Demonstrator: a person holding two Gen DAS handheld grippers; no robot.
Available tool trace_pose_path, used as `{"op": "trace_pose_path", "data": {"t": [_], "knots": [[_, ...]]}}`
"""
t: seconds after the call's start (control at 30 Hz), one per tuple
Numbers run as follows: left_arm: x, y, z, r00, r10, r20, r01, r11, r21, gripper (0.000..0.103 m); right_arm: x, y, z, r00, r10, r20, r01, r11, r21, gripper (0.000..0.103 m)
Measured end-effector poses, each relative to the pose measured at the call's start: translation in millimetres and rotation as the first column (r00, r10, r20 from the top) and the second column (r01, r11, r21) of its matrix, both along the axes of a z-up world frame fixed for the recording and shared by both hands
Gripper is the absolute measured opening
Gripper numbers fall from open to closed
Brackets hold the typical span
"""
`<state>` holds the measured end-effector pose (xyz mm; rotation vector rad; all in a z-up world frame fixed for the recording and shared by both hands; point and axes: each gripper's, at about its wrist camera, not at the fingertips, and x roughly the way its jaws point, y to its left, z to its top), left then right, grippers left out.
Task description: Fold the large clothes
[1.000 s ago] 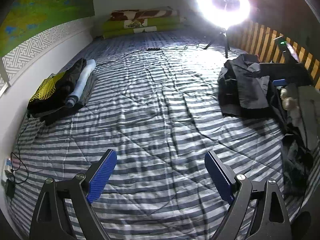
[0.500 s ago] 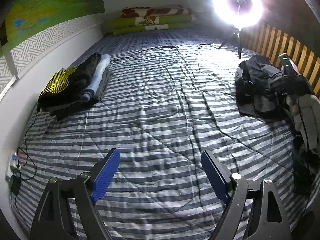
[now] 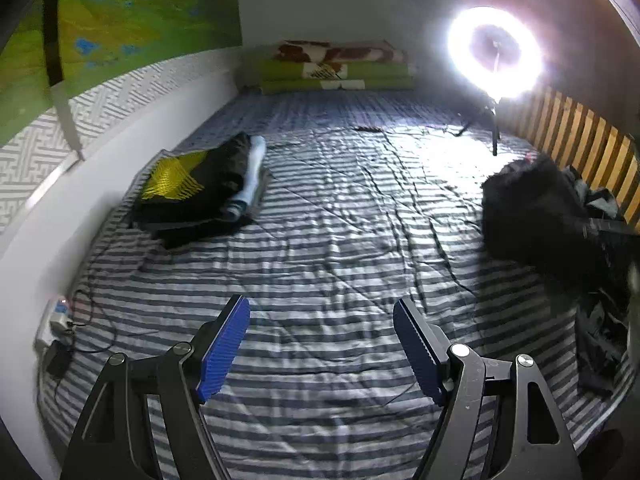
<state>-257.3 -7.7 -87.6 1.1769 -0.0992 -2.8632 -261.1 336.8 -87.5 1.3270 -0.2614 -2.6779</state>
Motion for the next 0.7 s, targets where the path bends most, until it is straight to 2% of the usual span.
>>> {"op": "trace_pose_path", "data": {"t": [0.13,0.23,0.4,0.5,0.57,0.63,0.67,0.7], "knots": [[18.5,-21.0,15.3,0.999,0.03,-0.015,-0.03,1.0,0.004,0.078,50.8,-62.7,3.6,0.99,0.143,0.002,-0.143,0.989,-0.048,0.003],[31.6,-37.2,25.3,0.998,0.055,-0.025,-0.055,0.998,0.0,0.078,90.5,-112.3,0.7,0.961,0.277,0.01,-0.275,0.958,-0.084,0.003],[45.6,-60.8,34.4,0.996,0.083,-0.026,-0.083,0.997,-0.005,0.078,159.4,-183.1,-9.4,0.881,0.471,0.042,-0.457,0.872,-0.175,0.003],[44.7,-66.5,31.2,0.998,0.059,-0.002,-0.059,0.998,-0.008,0.078,187.1,-216.9,-23.8,0.817,0.573,0.07,-0.548,0.808,-0.217,0.003],[37.6,-63.4,23.5,1.0,0.024,0.014,-0.024,1.0,0.011,0.078,199.5,-226.8,-31.7,0.785,0.612,0.096,-0.586,0.785,-0.201,0.003],[28.2,-55.8,17.2,1.0,-0.016,0.026,0.015,0.999,0.034,0.078,201.0,-224.4,-38.7,0.778,0.615,0.127,-0.591,0.786,-0.181,0.006],[21.0,-48.4,12.9,0.999,-0.032,0.035,0.031,0.999,0.04,0.078,197.9,-212.0,-39.9,0.792,0.593,0.147,-0.567,0.803,-0.182,0.006],[15.5,-43.5,10.5,0.998,-0.045,0.041,0.043,0.998,0.041,0.078,194.9,-193.4,-37.3,0.808,0.569,0.149,-0.542,0.819,-0.188,0.011]]}}
